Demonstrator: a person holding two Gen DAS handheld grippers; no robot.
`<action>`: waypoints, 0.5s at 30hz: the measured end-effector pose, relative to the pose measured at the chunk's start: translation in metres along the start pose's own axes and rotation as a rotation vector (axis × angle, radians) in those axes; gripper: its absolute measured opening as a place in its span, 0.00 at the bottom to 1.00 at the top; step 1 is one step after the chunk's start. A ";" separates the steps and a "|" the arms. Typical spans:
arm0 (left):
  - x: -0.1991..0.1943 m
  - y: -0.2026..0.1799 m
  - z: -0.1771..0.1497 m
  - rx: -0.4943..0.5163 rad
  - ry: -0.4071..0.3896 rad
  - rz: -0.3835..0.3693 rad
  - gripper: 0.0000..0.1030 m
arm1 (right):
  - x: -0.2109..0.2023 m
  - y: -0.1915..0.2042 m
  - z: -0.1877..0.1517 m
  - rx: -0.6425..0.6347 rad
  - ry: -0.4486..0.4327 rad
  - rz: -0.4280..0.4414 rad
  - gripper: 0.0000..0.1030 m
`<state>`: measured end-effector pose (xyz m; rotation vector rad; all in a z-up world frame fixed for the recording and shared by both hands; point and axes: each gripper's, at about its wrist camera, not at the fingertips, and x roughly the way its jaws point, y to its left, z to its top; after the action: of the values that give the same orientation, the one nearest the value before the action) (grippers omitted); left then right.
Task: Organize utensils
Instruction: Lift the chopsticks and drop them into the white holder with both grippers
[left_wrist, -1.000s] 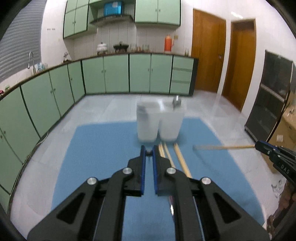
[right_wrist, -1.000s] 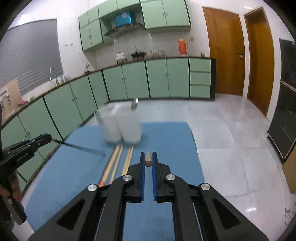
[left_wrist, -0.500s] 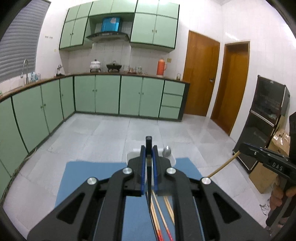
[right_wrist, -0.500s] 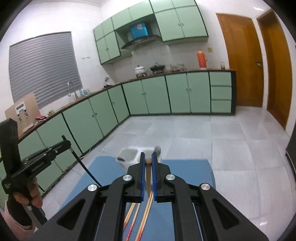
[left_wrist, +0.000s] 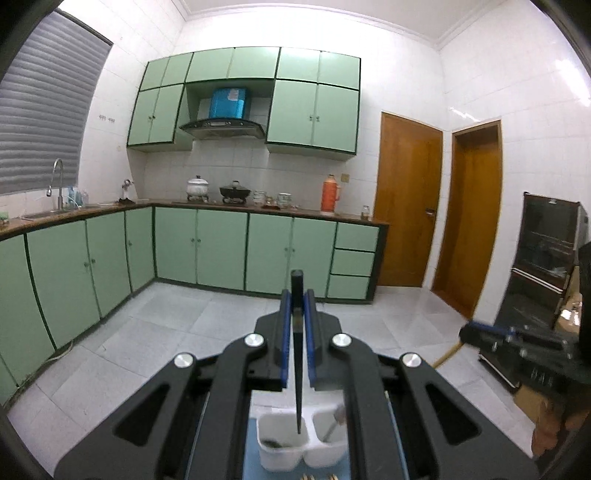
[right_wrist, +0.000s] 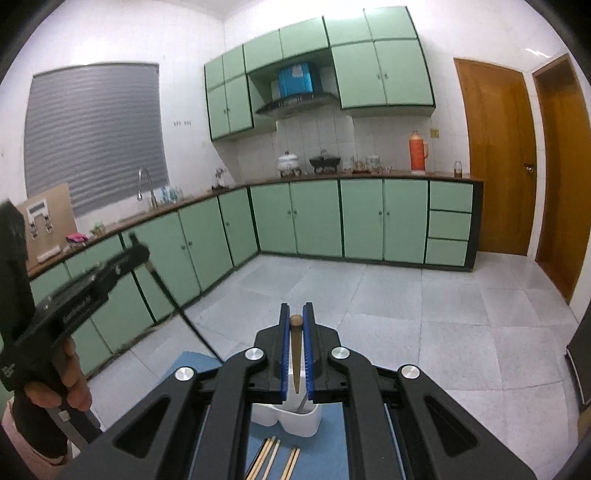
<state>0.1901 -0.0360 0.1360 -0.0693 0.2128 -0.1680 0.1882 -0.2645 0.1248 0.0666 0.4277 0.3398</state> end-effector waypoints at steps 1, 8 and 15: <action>0.007 0.000 -0.002 0.004 0.005 0.006 0.06 | 0.008 0.002 -0.003 -0.002 0.015 0.000 0.06; 0.070 0.008 -0.042 0.019 0.102 0.036 0.06 | 0.062 0.004 -0.029 -0.003 0.113 0.001 0.06; 0.084 0.026 -0.081 0.008 0.213 0.036 0.19 | 0.080 0.005 -0.053 -0.013 0.172 0.016 0.15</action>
<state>0.2577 -0.0290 0.0379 -0.0395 0.4251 -0.1400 0.2325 -0.2331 0.0457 0.0283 0.5952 0.3658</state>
